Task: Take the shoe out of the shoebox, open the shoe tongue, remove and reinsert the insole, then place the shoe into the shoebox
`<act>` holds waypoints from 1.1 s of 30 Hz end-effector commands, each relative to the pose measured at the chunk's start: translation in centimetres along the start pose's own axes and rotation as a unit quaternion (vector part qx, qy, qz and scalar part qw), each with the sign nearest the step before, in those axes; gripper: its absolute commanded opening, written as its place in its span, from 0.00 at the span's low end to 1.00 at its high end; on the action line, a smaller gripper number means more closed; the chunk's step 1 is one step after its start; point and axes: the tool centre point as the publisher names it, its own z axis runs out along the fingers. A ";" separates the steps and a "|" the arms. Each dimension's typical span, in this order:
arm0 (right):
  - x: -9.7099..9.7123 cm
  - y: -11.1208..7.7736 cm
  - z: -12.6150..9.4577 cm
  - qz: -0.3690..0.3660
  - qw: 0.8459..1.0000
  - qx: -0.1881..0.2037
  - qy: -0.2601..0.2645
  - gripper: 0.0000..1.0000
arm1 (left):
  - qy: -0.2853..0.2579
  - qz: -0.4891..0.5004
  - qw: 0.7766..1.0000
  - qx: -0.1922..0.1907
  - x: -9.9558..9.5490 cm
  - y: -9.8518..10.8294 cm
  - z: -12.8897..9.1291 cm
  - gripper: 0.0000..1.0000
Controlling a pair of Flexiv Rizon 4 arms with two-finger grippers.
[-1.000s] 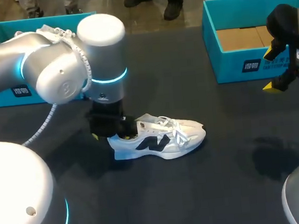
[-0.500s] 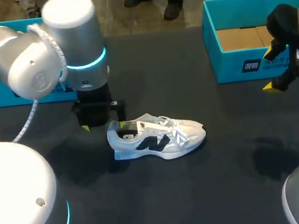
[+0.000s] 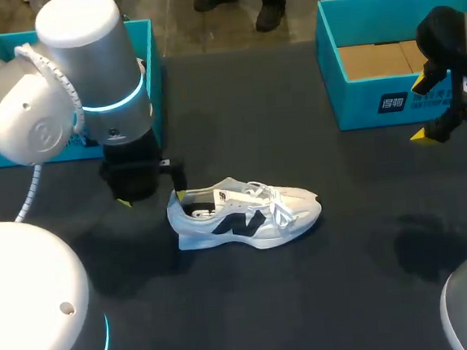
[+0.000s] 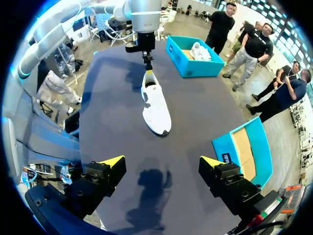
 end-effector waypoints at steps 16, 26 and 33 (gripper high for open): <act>-0.2 0.2 0.1 0.000 1.000 0.002 0.002 1.00 | -0.089 -0.270 0.946 0.155 0.6 0.3 -2.4 1.00; -0.2 0.2 0.1 0.000 1.000 0.002 0.002 1.00 | -0.142 -0.409 0.871 0.231 2.5 0.5 -2.2 1.00; -0.2 0.2 0.1 0.000 1.000 0.002 0.002 1.00 | -0.195 -0.479 0.810 0.277 5.4 0.4 -1.6 1.00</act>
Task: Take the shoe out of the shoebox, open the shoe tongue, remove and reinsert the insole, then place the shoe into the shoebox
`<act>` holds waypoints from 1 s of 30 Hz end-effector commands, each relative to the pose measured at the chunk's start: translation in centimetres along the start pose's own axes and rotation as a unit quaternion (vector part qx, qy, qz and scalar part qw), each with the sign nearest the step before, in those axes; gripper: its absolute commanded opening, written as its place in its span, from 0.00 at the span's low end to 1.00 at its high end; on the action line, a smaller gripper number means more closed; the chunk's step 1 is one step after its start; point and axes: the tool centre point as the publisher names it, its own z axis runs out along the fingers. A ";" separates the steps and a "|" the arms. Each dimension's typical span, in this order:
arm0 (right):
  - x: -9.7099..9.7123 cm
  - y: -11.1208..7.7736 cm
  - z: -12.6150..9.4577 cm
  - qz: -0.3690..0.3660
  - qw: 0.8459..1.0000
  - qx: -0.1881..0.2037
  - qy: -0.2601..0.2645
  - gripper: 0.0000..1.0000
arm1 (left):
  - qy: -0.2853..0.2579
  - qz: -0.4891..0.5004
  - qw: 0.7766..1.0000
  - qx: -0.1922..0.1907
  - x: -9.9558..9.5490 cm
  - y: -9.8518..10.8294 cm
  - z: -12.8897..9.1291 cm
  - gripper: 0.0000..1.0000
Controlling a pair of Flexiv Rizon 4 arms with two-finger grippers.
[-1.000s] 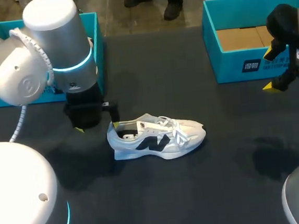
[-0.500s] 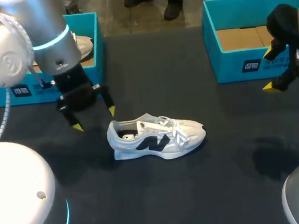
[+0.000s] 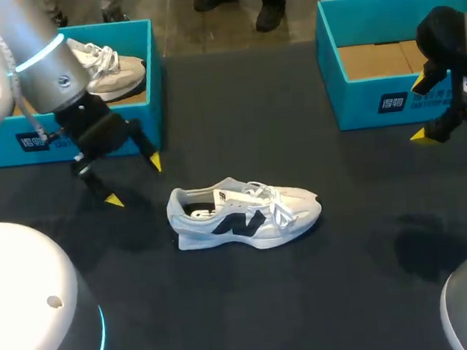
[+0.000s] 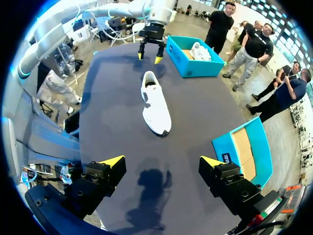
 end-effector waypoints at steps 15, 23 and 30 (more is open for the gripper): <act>-0.2 0.2 0.1 0.000 1.000 0.002 0.002 1.00 | -0.149 -0.189 0.948 0.209 4.7 3.7 -0.2 1.00; -0.2 0.2 0.1 0.000 1.000 0.002 0.002 1.00 | -0.161 -0.201 0.939 0.230 6.1 4.5 0.6 1.00; -0.2 0.2 0.1 0.000 1.000 0.002 0.002 1.00 | -0.160 -0.204 0.935 0.243 6.8 5.2 1.7 1.00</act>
